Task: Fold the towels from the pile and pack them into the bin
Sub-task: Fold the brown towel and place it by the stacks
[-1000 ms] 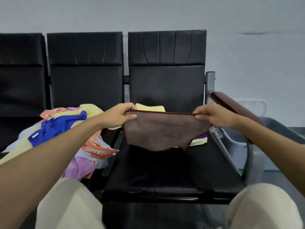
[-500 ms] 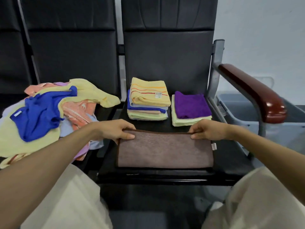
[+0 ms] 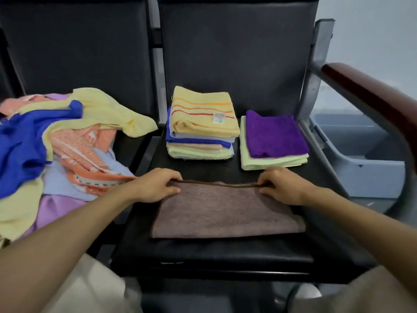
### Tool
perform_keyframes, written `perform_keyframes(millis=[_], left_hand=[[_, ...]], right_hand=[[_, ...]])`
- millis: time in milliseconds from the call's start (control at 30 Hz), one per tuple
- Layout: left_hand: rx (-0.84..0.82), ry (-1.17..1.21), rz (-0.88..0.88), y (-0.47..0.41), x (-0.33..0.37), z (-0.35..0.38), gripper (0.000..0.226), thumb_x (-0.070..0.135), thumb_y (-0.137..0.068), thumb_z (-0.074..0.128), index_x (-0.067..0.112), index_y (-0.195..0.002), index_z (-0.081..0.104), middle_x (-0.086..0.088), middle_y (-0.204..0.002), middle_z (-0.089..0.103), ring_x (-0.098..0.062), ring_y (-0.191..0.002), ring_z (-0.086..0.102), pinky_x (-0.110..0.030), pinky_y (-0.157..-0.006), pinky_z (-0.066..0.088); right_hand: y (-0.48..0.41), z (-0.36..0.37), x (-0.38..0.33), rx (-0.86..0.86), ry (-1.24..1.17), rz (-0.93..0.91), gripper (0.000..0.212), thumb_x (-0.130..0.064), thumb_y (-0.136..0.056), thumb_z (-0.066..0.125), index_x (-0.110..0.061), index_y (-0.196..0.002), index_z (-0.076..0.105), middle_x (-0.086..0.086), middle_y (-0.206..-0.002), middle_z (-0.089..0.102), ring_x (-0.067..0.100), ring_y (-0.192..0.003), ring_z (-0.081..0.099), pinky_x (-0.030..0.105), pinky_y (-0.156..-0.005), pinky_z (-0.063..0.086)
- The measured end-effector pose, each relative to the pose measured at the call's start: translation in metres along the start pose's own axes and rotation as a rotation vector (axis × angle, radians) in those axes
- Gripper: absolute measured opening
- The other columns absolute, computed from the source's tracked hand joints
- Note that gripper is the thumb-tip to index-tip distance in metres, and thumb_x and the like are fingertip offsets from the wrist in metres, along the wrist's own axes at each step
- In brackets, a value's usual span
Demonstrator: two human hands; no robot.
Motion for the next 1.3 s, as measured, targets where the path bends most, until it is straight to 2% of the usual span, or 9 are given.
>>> perform_keyframes(millis=[300,467,667,800,900,1067,1133,1233,1300], left_hand=[[0.016,-0.071,-0.032,-0.007,-0.002,-0.001,0.01,0.022,-0.093,0.061,0.029,-0.094,0.053,0.009,-0.094,0.046,-0.011,-0.095,0.051,-0.026,-0.085,0.041],[0.014,-0.061,-0.071,-0.004,-0.002,-0.004,0.013,0.02,-0.093,0.06,0.029,-0.093,0.052,0.012,-0.093,0.045,-0.009,-0.094,0.051,-0.023,-0.081,0.039],[0.043,-0.079,-0.152,-0.001,0.0,-0.004,0.014,0.024,-0.092,0.063,0.03,-0.096,0.05,0.003,-0.107,0.05,-0.015,-0.098,0.054,-0.037,-0.09,0.048],[0.047,-0.139,-0.267,0.004,-0.003,-0.004,0.03,0.035,-0.093,0.06,0.024,-0.117,0.047,0.0,-0.118,0.044,-0.022,-0.102,0.056,-0.044,-0.091,0.049],[0.029,-0.136,-0.338,0.007,-0.003,-0.004,0.032,0.037,-0.094,0.058,0.018,-0.116,0.045,-0.005,-0.121,0.039,-0.023,-0.098,0.057,-0.044,-0.089,0.049],[0.116,-0.081,-0.407,0.015,0.003,-0.005,0.047,0.035,-0.093,0.06,0.01,-0.125,0.036,-0.013,-0.132,0.034,-0.032,-0.107,0.058,-0.044,-0.09,0.047],[0.139,-0.085,-0.454,0.023,0.002,-0.004,0.054,0.041,-0.094,0.056,0.006,-0.129,0.032,-0.016,-0.139,0.035,-0.034,-0.117,0.053,-0.044,-0.094,0.045],[0.088,-0.075,-0.543,0.036,-0.005,-0.003,0.076,0.056,-0.092,0.05,0.0,-0.139,0.029,-0.019,-0.144,0.038,-0.032,-0.128,0.046,-0.04,-0.099,0.042],[0.031,-0.096,-0.562,0.046,-0.005,-0.001,0.082,0.063,-0.089,0.051,0.0,-0.139,0.033,-0.016,-0.138,0.047,-0.028,-0.123,0.051,-0.036,-0.094,0.045]], right_hand=[[-0.008,0.004,0.001,0.075,0.019,0.019,0.01,-0.025,-0.094,0.058,-0.021,-0.102,0.062,-0.001,-0.109,0.057,0.019,-0.102,0.054,0.033,-0.089,0.045],[-0.009,0.001,-0.004,0.177,0.074,0.053,0.012,-0.029,-0.095,0.054,-0.021,-0.104,0.056,0.001,-0.11,0.063,0.022,-0.102,0.055,0.036,-0.088,0.041],[-0.011,0.012,0.005,0.066,0.035,0.21,0.026,-0.038,-0.095,0.053,-0.021,-0.114,0.053,0.003,-0.123,0.05,0.023,-0.118,0.043,0.041,-0.101,0.032],[-0.01,0.008,0.003,0.069,0.005,0.211,0.021,-0.039,-0.094,0.054,-0.022,-0.098,0.042,-0.002,-0.106,0.042,0.022,-0.109,0.042,0.038,-0.094,0.035],[-0.009,0.003,0.0,0.118,-0.077,0.225,0.025,-0.036,-0.093,0.057,-0.02,-0.095,0.039,0.0,-0.098,0.051,0.025,-0.099,0.05,0.036,-0.082,0.037],[-0.002,-0.007,0.004,0.226,-0.253,0.321,0.055,-0.035,-0.086,0.071,-0.01,-0.121,0.037,0.016,-0.122,0.054,0.027,-0.107,0.054,0.029,-0.08,0.039],[0.003,-0.009,0.008,0.171,-0.262,0.412,0.064,-0.037,-0.084,0.072,-0.006,-0.125,0.034,0.017,-0.115,0.058,0.028,-0.1,0.057,0.03,-0.076,0.04],[0.01,-0.01,0.02,0.1,-0.302,0.533,0.064,-0.039,-0.075,0.08,-0.004,-0.115,0.044,0.008,-0.1,0.059,0.025,-0.092,0.057,0.03,-0.071,0.041],[0.014,-0.009,0.025,0.037,-0.328,0.556,0.048,-0.038,-0.068,0.085,-0.007,-0.096,0.061,0.005,-0.091,0.065,0.018,-0.083,0.06,0.029,-0.065,0.041]])
Point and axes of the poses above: each hand's wrist, its own y-axis away from the middle knuckle, its own z-axis out of the palm, x = y × z, the point moved 5 cm from there along -y, towards the middle knuckle
